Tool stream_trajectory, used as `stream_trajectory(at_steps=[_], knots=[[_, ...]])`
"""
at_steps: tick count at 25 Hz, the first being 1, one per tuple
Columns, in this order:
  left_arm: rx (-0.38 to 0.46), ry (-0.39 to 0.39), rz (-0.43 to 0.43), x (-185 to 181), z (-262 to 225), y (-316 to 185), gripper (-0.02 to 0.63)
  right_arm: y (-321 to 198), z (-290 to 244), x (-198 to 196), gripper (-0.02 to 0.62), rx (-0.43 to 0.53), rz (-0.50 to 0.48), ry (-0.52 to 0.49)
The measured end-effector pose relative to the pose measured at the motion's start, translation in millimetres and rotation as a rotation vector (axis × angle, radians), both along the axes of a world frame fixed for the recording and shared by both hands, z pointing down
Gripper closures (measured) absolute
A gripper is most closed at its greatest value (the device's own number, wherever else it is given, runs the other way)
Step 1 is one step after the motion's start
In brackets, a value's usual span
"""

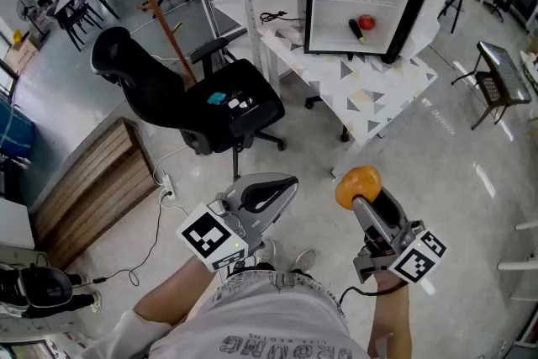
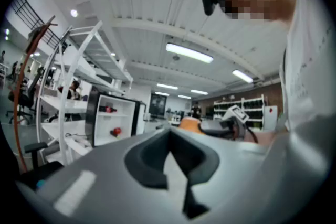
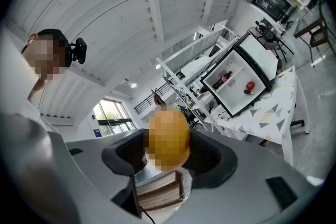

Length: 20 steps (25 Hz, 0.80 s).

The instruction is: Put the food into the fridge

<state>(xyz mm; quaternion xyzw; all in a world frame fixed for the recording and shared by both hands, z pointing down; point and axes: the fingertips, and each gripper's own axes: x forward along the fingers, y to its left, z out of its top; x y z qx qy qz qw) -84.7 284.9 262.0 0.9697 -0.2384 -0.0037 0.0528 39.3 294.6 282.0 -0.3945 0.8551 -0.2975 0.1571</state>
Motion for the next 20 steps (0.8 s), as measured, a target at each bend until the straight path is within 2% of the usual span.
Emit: stream_trajectory(at_steps=[20], knots=[[-0.001,-0.007,-0.004,19.4,1.5,12.9,0.600,6.7,7.4,22.5,0.339,-0.039,0.023,-0.006]])
